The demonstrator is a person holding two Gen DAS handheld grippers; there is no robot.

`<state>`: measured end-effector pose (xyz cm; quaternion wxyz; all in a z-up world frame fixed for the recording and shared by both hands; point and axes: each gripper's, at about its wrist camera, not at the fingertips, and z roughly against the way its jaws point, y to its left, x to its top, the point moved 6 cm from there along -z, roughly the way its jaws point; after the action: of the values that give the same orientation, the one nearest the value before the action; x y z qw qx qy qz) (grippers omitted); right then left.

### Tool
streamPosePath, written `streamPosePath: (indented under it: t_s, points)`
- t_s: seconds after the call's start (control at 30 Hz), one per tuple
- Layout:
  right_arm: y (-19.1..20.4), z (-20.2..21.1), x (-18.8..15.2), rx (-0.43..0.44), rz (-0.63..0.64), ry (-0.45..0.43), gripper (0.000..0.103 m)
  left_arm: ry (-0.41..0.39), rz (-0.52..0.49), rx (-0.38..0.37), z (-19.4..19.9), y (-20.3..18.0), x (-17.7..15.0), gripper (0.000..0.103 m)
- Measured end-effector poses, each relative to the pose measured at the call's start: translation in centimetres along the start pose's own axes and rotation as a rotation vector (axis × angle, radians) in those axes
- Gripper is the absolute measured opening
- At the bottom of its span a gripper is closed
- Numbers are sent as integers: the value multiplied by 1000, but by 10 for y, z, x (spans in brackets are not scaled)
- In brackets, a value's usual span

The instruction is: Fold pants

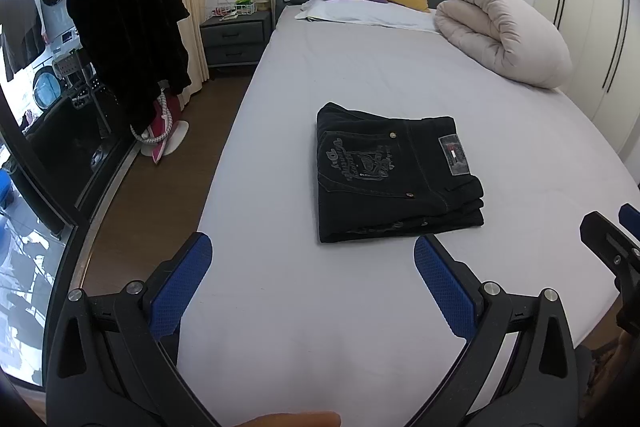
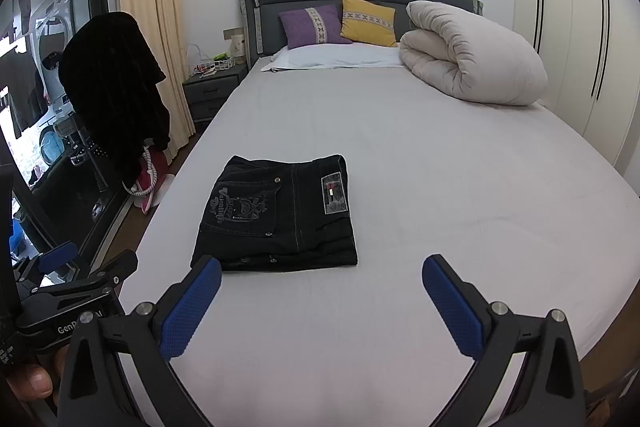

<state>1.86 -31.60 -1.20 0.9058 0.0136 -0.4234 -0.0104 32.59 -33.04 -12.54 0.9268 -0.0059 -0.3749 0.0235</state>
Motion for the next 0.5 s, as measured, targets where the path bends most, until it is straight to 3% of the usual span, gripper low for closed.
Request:
streamPosePath:
  t_s: [0.5]
  points:
    - [0,0,-1,-1,-1,3,103,6,5,-11,-1,-2,-1,103]
